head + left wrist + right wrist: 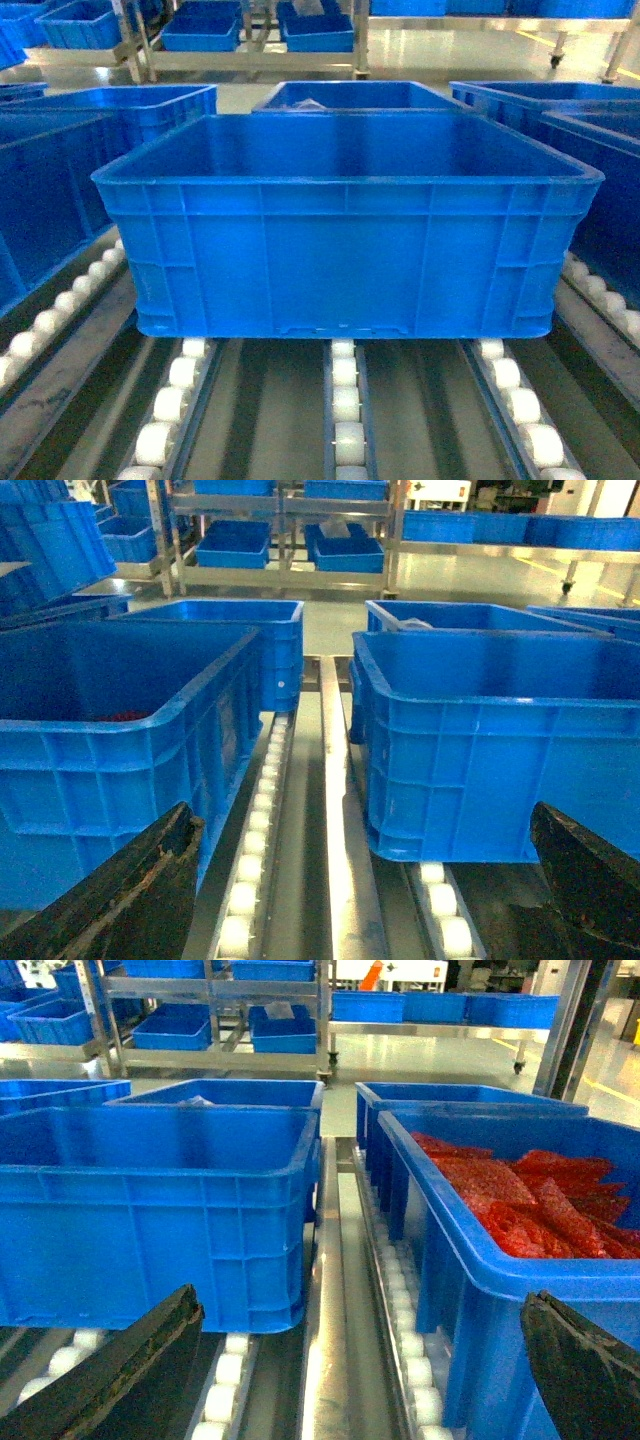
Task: Place box next to blue box on left shelf
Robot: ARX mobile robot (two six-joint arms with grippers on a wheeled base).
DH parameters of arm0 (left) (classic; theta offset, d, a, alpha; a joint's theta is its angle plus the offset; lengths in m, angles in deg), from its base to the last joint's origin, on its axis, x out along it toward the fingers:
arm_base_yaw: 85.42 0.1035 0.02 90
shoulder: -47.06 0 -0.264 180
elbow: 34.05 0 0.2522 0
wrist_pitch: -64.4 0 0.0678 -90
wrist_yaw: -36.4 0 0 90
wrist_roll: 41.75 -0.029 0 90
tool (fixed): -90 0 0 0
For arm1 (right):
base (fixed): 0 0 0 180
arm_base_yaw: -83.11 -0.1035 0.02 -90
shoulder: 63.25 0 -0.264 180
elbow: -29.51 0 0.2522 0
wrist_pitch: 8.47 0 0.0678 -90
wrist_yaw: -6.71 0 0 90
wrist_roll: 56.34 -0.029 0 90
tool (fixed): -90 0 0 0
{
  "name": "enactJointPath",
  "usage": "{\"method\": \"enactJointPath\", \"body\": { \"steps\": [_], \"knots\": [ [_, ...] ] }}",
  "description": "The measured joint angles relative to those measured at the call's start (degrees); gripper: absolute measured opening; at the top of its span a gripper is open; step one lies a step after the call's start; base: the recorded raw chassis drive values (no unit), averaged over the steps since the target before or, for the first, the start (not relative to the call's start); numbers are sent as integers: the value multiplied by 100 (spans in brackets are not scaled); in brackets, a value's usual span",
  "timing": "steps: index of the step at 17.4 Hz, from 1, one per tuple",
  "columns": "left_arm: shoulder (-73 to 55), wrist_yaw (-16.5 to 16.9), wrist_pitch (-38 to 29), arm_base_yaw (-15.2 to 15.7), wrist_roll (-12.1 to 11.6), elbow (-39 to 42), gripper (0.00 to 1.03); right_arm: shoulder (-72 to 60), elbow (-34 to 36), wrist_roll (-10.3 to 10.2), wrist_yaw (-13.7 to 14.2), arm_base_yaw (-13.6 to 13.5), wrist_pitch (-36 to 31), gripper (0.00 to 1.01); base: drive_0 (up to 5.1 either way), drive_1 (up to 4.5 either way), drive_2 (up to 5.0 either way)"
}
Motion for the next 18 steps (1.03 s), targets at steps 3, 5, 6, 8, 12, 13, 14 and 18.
{"method": "enactJointPath", "body": {
  "steps": [3, 5, 6, 8, 12, 13, 14, 18],
  "knots": [
    [0, 0, 0, 0, 0, 0, 98, 0, 0, 0, 0, 0, 0, 98, 0, 0, 0],
    [0, 0, 0, 0, 0, 0, 98, 0, 0, -2, 0, 0, 0, 98, 0, 0, 0],
    [0, 0, 0, 0, 2, 0, 98, 0, 0, 0, 0, 0, 0, 98, 0, 0, 0],
    [0, 0, 0, 0, 0, 0, 98, 0, 0, 0, 0, 0, 0, 98, 0, 0, 0],
    [0, 0, 0, 0, 0, 0, 98, 0, 0, 0, 0, 0, 0, 98, 0, 0, 0],
    [0, 0, 0, 0, 0, 0, 98, 0, 0, 0, 0, 0, 0, 98, 0, 0, 0],
    [0, 0, 0, 0, 2, 0, 98, 0, 0, 0, 0, 0, 0, 98, 0, 0, 0],
    [0, 0, 0, 0, 0, 0, 98, 0, 0, 0, 0, 0, 0, 98, 0, 0, 0]
  ]
}}
